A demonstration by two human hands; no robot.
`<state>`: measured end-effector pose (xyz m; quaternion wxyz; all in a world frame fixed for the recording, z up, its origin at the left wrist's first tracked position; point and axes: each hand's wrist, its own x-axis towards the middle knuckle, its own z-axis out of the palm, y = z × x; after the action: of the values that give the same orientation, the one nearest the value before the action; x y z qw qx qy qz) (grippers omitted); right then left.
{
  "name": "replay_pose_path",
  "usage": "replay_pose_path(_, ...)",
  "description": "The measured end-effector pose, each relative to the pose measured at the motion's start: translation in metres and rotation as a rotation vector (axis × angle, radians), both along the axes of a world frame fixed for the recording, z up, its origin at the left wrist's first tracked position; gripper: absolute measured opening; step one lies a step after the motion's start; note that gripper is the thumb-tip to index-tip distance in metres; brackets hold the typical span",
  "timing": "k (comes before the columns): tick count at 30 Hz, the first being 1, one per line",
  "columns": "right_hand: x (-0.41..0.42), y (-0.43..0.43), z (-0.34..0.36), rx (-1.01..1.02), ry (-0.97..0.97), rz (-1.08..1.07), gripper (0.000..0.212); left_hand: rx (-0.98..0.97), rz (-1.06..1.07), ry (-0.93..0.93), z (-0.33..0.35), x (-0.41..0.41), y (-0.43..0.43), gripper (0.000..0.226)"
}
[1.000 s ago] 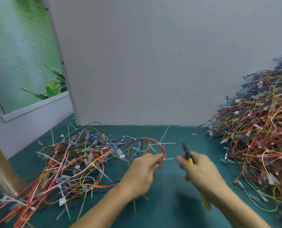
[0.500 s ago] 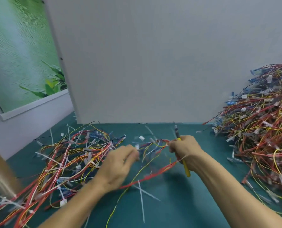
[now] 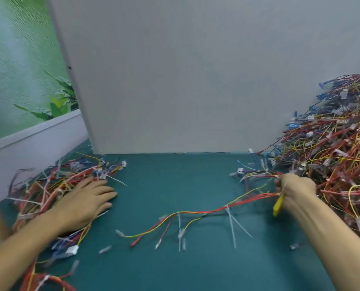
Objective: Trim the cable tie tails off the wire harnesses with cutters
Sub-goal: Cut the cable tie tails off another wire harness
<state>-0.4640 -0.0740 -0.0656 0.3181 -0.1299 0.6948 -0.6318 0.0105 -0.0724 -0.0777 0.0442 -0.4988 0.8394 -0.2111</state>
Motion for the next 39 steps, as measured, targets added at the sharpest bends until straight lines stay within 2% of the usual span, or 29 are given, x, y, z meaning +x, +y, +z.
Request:
replay_pose_path(3, -0.01, 0.005, 0.0, -0.054, -0.093, -0.057, 0.012, 0.042, 0.111, 0.039, -0.006, 0.035, 0.0, 0.046)
replay_pose_path(6, -0.014, 0.009, -0.003, -0.054, -0.117, -0.022, 0.022, -0.014, 0.099, 0.006, 0.001, 0.039, 0.005, 0.04)
replay_pose_path(7, -0.013, 0.009, -0.004, -0.037, -0.124, 0.009, 0.018, -0.031, 0.084, 0.013, 0.007, 0.03, 0.008, 0.04)
replay_pose_path(9, -0.008, 0.011, -0.003, -0.005, -0.177, 0.082, 0.007, -0.112, 0.004, 0.118, 0.015, 0.008, 0.009, 0.036)
replay_pose_path(11, -0.003, 0.015, 0.001, -0.007, -0.224, 0.154, 0.012, -0.202, -0.106, 0.281, 0.022, -0.02, 0.017, 0.024)
replay_pose_path(12, 0.0, 0.018, 0.004, -0.019, -0.247, 0.186, 0.016, -0.21, -0.144, 0.366, 0.024, -0.034, 0.022, 0.027)
replay_pose_path(14, 0.008, 0.026, 0.008, 0.0, -0.256, 0.264, 0.019, -0.13, -0.195, 0.469, 0.024, -0.063, 0.033, 0.038)
replay_pose_path(16, 0.014, 0.035, 0.012, 0.069, -0.243, 0.39, 0.02, 0.019, -0.205, 0.537, 0.018, -0.089, 0.039, 0.038)
replay_pose_path(18, 0.017, 0.042, 0.016, 0.117, -0.252, 0.516, 0.021, 0.158, -0.222, 0.545, 0.004, -0.112, 0.039, 0.039)
replay_pose_path(21, 0.023, 0.056, 0.025, 0.139, -0.26, 0.651, 0.017, 0.226, -0.275, 0.509, -0.018, -0.138, 0.033, 0.042)
replay_pose_path(23, 0.022, 0.068, 0.032, 0.157, -0.145, 0.747, 0.022, 0.195, -0.286, 0.456, -0.025, -0.144, 0.032, 0.039)
replay_pose_path(24, 0.019, 0.074, 0.035, 0.182, -0.001, 0.792, 0.029, 0.174, -0.286, 0.432, -0.025, -0.144, 0.033, 0.039)
replay_pose_path(27, 0.003, 0.092, 0.049, 0.276, 0.611, 0.876, 0.052, 0.062, -0.326, 0.33, -0.01, -0.14, 0.037, 0.041)
replay_pose_path(29, -0.007, 0.096, 0.058, 0.345, 0.869, 0.836, 0.052, 0.012, -0.333, 0.257, -0.001, -0.134, 0.04, 0.046)
replay_pose_path(32, -0.013, 0.088, 0.066, 0.323, 0.954, 0.712, 0.026, 0.044, -0.322, 0.196, 0.004, -0.129, 0.042, 0.046)
replay_pose_path(35, -0.005, 0.058, 0.052, 0.384, 0.983, 0.622, 0.023, 0.058, -0.371, 0.197, 0.002, -0.124, 0.043, 0.028)
replay_pose_path(39, 0.018, 0.027, 0.016, 0.586, 0.99, 0.73, 0.024, -0.005, -0.402, 0.225, 0.007, -0.122, 0.041, 0.019)
